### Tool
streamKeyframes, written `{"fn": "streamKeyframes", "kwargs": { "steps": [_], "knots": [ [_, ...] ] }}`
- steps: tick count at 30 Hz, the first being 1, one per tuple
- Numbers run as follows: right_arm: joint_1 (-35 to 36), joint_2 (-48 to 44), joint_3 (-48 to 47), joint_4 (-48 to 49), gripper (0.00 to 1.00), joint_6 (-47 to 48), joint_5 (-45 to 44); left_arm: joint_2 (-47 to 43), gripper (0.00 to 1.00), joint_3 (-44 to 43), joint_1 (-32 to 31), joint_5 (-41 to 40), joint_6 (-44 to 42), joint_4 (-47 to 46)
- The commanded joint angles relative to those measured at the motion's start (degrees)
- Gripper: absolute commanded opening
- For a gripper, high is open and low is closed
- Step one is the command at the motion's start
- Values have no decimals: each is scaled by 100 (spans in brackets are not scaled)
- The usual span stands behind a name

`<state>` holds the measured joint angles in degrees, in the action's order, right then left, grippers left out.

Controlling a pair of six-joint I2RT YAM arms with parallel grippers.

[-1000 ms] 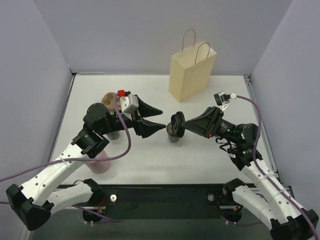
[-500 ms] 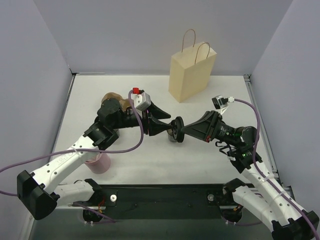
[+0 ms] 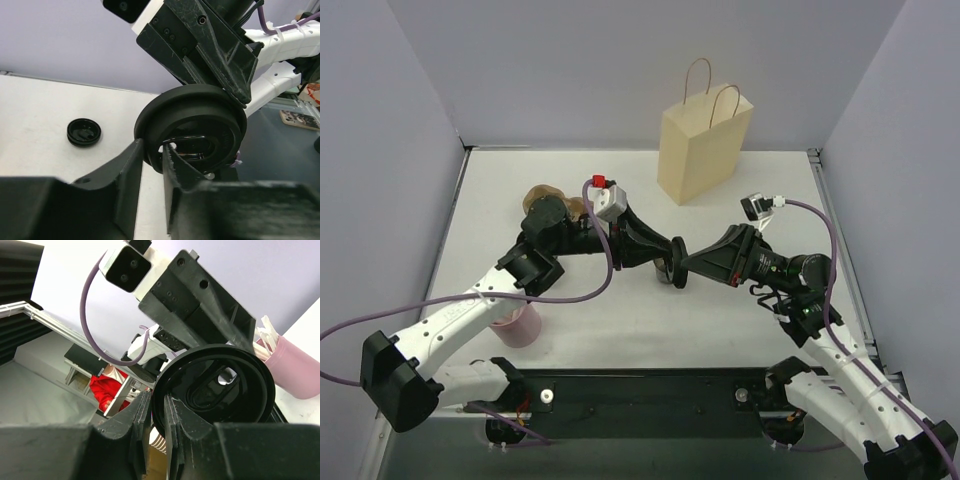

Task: Pack the takeout coffee

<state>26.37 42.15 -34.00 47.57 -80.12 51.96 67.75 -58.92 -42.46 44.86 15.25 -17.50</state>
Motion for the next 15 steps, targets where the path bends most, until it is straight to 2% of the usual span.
{"fn": "streamKeyframes", "kwargs": {
  "steps": [1, 3, 7, 8, 10, 13, 14, 15],
  "knots": [
    [52, -40, 51, 666, 17, -188, 130, 55, 25, -77, -87, 208, 40, -342],
    [61, -49, 51, 683, 17, -206, 103, 20, 22, -6, -114, 163, 40, -342],
    [53, -58, 34, 657, 22, -180, 103, -112, 6, 91, -114, 58, 84, -342],
    [44, -58, 8, 596, 26, -162, 95, -130, 0, 126, -114, -47, 93, -325],
    [35, -119, -19, 403, 32, -57, 60, -244, 0, 170, -114, -231, 84, -106],
    [17, -330, -317, -955, 50, 749, -98, -411, 0, 222, -114, -880, 31, 535],
    [17, -400, -483, -2431, 52, 1257, -221, -446, 0, 214, -114, -1100, 66, 746],
    [26, -514, -894, -3229, 54, 2193, -596, -438, 0, 170, -105, -1694, 145, 1278]
  ]
}}
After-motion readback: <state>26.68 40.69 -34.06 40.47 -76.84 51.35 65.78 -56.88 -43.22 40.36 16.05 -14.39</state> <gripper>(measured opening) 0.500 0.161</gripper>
